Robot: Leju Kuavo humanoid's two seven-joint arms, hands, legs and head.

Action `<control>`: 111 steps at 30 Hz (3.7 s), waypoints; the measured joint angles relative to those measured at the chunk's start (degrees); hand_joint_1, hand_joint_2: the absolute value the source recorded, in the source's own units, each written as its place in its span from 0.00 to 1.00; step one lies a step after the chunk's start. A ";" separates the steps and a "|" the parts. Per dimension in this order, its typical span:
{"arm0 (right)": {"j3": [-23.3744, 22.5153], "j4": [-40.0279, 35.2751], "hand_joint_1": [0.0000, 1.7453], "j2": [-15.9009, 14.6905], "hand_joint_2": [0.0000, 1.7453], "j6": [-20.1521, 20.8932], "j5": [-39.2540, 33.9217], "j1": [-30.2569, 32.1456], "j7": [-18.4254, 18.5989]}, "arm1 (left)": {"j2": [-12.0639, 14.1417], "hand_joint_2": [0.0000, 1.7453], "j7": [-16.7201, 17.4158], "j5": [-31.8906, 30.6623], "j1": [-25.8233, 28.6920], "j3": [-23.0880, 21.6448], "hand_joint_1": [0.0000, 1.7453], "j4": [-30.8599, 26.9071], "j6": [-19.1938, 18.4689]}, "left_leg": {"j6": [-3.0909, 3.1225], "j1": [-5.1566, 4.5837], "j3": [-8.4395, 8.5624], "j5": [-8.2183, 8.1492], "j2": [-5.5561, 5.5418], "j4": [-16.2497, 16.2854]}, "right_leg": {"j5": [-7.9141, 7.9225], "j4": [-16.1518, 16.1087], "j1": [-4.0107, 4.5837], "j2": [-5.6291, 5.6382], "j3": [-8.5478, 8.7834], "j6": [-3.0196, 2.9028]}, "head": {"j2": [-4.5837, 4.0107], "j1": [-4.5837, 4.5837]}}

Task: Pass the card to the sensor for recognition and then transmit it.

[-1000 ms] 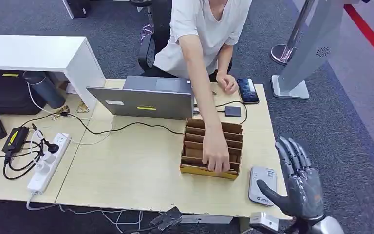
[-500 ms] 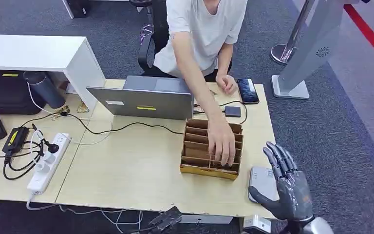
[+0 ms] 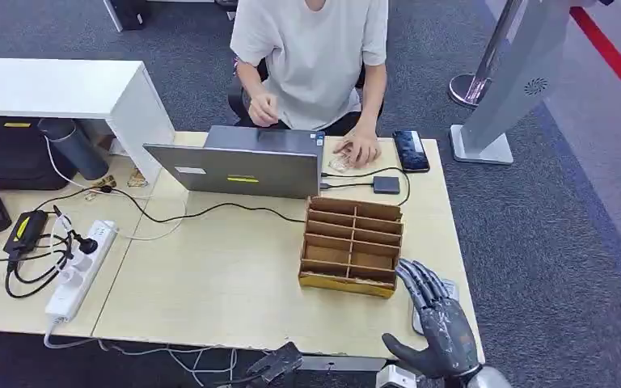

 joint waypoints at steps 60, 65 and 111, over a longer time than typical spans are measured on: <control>-7.83 21.02 0.00 17.83 1.00 -7.61 17.38 -12.15 -1.38 | -1.99 1.00 -0.44 -1.29 -6.20 -2.34 0.00 0.70 0.02 | -0.08 0.00 -0.06 0.14 0.05 0.01 | 0.14 0.05 0.00 0.05 -0.09 -0.08 | 0.00 0.00; -7.83 21.07 0.00 17.83 1.00 -7.61 16.87 -12.13 -1.29 | -1.97 1.00 -0.44 -1.24 -6.21 -2.36 0.00 0.72 -0.05 | -0.08 0.00 -0.06 0.15 0.05 0.01 | 0.14 0.05 0.00 0.05 -0.09 -0.08 | 0.00 -0.02; -12.39 24.52 0.00 18.97 1.00 -7.61 36.00 -11.93 7.96 | -2.32 1.00 -0.63 -0.89 -7.50 -3.58 0.00 2.71 -1.20 | -0.08 0.00 -0.08 0.14 0.05 0.01 | 0.14 0.05 0.00 0.05 -0.12 -0.08 | 0.00 0.00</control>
